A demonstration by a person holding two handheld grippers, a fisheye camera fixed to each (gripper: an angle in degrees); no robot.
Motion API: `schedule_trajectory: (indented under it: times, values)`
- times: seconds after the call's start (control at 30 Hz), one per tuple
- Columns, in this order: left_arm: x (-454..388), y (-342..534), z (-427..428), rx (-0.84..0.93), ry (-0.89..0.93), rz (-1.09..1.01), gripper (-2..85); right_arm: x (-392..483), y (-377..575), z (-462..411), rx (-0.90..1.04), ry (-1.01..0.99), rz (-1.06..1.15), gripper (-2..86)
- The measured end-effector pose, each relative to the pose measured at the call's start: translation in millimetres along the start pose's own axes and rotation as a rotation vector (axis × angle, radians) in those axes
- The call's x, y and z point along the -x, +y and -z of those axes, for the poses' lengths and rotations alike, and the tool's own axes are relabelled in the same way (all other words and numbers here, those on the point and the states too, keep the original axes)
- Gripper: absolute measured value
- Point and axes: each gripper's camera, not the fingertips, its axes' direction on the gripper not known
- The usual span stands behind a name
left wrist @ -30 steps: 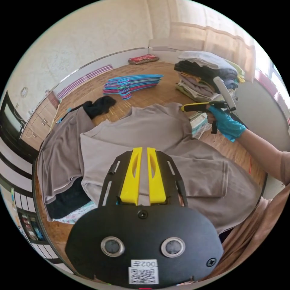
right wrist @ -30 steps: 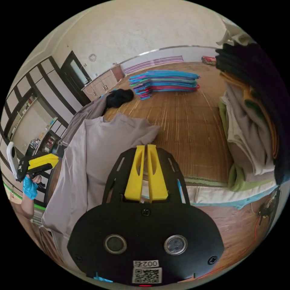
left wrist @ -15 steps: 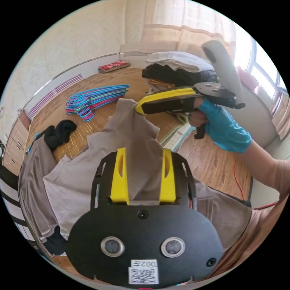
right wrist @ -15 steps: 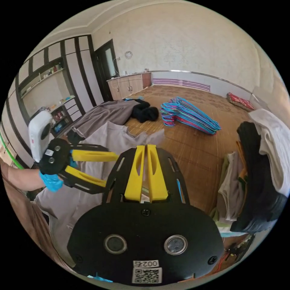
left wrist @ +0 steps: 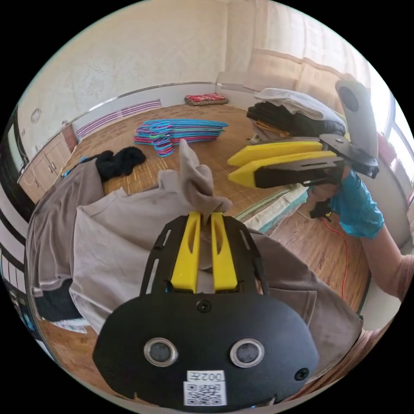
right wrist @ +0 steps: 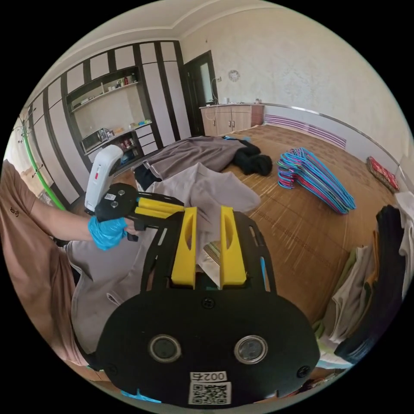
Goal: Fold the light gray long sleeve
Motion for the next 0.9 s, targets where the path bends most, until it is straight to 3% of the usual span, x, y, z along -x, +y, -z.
schedule_trajectory:
  times: [0.4, 0.53, 0.67, 0.9]
  values:
    - [23, 10, -2, -0.013, 0.047, 0.088, -0.3, 40, 0, -80, 0.114, 0.077, -0.007, 13.7]
    - [20, 6, -4, -0.008, 0.035, 0.059, -0.1, 50, -21, -94, 0.126, 0.091, 0.001, 8.8]
    - [16, 3, -6, -0.007, 0.045, 0.026, 0.8, 45, -35, -62, 0.081, 0.094, -0.052, 2.7]
    - [-12, -12, -19, -0.005, 0.052, -0.127, 4.3, 22, -46, 32, -0.055, 0.309, -0.148, 0.1]
